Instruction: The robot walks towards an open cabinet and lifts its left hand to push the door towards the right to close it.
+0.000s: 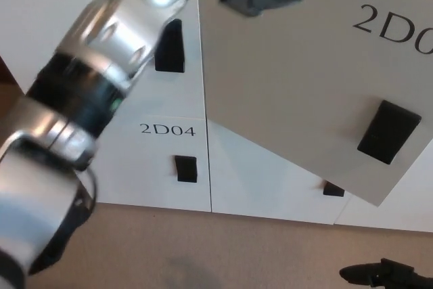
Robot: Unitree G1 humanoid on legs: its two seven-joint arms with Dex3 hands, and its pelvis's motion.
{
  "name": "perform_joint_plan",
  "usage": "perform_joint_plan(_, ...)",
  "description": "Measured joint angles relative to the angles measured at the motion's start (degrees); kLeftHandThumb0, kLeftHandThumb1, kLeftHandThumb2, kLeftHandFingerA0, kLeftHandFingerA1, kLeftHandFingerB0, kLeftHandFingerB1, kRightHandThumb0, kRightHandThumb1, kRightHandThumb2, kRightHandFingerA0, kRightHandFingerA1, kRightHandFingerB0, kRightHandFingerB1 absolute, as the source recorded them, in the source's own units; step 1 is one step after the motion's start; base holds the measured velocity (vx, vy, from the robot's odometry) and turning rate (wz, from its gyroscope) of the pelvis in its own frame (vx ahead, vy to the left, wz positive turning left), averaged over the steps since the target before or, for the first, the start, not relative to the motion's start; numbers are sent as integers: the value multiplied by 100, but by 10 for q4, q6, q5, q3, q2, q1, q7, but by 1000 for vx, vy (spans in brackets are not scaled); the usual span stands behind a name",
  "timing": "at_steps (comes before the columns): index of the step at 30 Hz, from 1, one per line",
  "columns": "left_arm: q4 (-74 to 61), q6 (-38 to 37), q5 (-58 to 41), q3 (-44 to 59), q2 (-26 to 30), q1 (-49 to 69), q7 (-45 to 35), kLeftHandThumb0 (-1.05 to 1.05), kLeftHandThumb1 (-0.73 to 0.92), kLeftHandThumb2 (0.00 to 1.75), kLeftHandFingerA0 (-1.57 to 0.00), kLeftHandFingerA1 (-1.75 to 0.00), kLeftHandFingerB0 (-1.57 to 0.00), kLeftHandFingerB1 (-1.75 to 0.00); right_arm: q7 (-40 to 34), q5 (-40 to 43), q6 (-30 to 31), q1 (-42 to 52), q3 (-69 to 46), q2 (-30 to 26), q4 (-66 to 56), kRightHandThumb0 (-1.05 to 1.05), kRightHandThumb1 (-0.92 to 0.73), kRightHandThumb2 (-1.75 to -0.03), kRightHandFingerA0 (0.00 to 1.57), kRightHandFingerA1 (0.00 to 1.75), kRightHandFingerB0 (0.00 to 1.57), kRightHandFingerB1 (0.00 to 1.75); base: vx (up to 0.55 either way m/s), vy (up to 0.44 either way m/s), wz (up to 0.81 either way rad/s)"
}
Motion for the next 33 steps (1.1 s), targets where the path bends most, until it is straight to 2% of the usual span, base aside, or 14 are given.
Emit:
perform_joint_plan(5,-57,6,-26,56,41,85,-19,-44,68,60,-58,-51,-51,-44,1,0,0,-5,1,0,0,-35,-68,-65,89,61,73,59,0,0,0)
perform_joint_plan(6,-76,8,-36,73,56,113,-27,-40,50,84,-48,-60,-41,-54,2,0,0,-7,2,1,0,-38,-70,-62,90,59,73,56,0,0,0)
perform_joint_plan(10,-118,12,-54,98,87,167,-42,-40,51,85,-50,-61,-39,-53,3,0,0,-11,4,1,1,-39,-70,-63,90,60,73,57,0,0,0)
perform_joint_plan(13,-161,15,-66,103,113,208,-55,-42,51,84,-45,-57,-36,-51,3,0,0,-16,6,1,3,-39,-71,-62,89,64,73,57,0,0,0)
perform_joint_plan(14,-176,16,-71,103,120,219,-59,-41,67,60,-46,-43,-43,-39,3,0,0,-17,7,1,3,-38,-71,-62,90,65,74,57,0,0,0)
perform_joint_plan(15,-200,19,-77,101,130,235,-68,-41,67,60,-46,-43,-43,-39,4,0,0,-20,9,1,5,-38,-71,-62,90,65,74,57,0,0,0)
perform_joint_plan(16,-200,19,-77,101,130,235,-68,-45,52,87,-40,-56,-29,-49,4,0,0,-20,9,1,5,-43,-71,-63,88,61,67,53,0,0,0)
perform_joint_plan(20,-269,34,-87,66,140,258,-98,-49,54,85,-36,-52,-30,-47,7,0,0,-28,14,1,10,-39,-72,-62,84,57,70,54,0,0,0)
perform_joint_plan(23,-286,43,-90,43,133,259,-111,-46,53,85,-40,-54,-32,-48,9,0,-1,-32,16,1,14,-31,-73,-60,83,56,72,54,0,0,0)
perform_joint_plan(25,-288,66,-92,-21,87,250,-139,-46,53,85,-40,-54,-32,-48,15,0,0,-39,18,0,19,-31,-73,-60,83,56,72,54,0,0,0)
perform_joint_plan(26,-288,66,-92,-21,87,250,-139,-49,53,83,-38,-52,-35,-48,15,0,0,-39,18,0,19,-30,-73,-65,80,57,70,56,0,0,0)
perform_joint_plan(29,-255,82,-89,-68,33,234,-154,-49,52,83,-35,-52,-35,-49,20,1,1,-45,20,-1,21,-31,-73,-62,82,56,70,55,0,0,0)
perform_joint_plan(30,-220,90,-84,-96,-8,220,-161,-49,52,83,-34,-51,-32,-47,24,1,2,-49,21,-2,23,-25,-71,-65,81,58,70,56,0,0,0)
perform_joint_plan(33,-161,96,-78,-125,-70,193,-165,-49,53,84,-36,-52,-30,-47,27,1,3,-53,21,-3,26,-26,-71,-64,80,58,70,57,0,0,0)
